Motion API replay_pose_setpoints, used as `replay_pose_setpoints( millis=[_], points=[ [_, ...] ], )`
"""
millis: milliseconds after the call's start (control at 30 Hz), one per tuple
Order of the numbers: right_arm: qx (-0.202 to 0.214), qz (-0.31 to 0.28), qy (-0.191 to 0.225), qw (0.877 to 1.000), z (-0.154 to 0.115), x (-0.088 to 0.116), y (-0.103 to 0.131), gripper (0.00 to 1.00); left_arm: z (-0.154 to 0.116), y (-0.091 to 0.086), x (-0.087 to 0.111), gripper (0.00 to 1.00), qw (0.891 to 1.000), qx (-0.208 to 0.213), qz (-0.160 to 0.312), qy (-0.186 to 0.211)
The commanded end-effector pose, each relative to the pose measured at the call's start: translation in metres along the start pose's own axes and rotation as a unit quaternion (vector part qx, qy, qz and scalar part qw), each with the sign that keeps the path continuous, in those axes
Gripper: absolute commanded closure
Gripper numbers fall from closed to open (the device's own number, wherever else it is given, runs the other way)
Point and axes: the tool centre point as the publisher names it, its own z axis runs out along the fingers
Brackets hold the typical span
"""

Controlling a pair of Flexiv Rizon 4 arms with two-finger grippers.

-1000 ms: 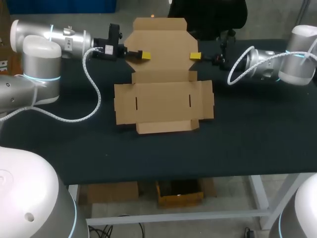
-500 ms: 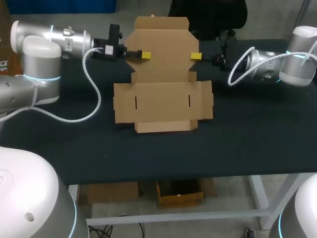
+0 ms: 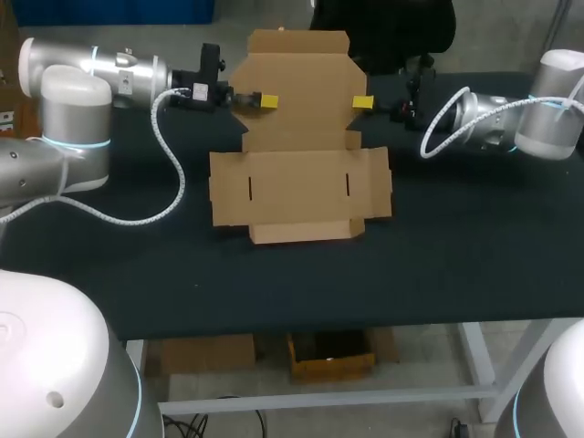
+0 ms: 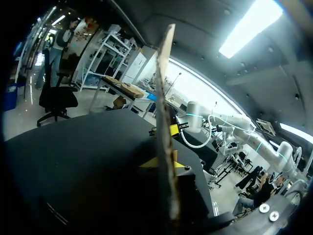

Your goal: Assemble the packaging by folding the flat box into shape, placing the metal phone stand inside, and closing the box properly

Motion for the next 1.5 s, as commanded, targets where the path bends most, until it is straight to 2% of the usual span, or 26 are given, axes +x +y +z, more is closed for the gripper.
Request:
replay_pose_setpoints(
  millis=[33,333,400,467,533,567,600,1200,1500],
  points=[
    [0.000,0.000,-0.005,1.000,-0.008,0.000,0.000,0.56,0.000,-0.003,-0.001,1.00,1.000,-0.002,0.005,-0.001],
    [0.008,-0.008,-0.063,0.998,-0.028,0.014,0.001,0.60,-0.002,-0.010,-0.005,1.00,1.000,0.007,0.019,0.002],
    [0.010,-0.010,-0.075,0.997,-0.032,0.017,0.001,0.67,-0.002,-0.012,-0.006,1.00,1.000,0.009,0.022,0.003],
    [0.010,-0.013,-0.090,0.996,-0.037,0.022,0.002,0.79,-0.003,-0.015,-0.007,1.00,1.000,0.013,0.026,0.004],
    [0.008,-0.016,-0.101,0.995,-0.043,0.027,0.001,0.85,-0.003,-0.017,-0.009,1.00,0.999,0.016,0.030,0.005],
    [0.007,-0.017,-0.107,0.994,-0.045,0.029,0.001,0.97,-0.003,-0.019,-0.009,1.00,0.999,0.017,0.032,0.006],
    [0.007,-0.018,-0.110,0.994,-0.047,0.030,0.000,1.00,-0.003,-0.020,-0.009,1.00,0.999,0.017,0.034,0.006],
    [0.019,-0.038,-0.185,0.982,-0.071,0.062,-0.015,1.00,0.003,-0.035,-0.010,1.00,0.997,0.031,0.069,0.025],
    [0.039,-0.058,-0.223,0.972,-0.083,0.079,-0.033,1.00,0.009,-0.043,-0.004,1.00,0.995,0.026,0.092,0.037]
  ],
)
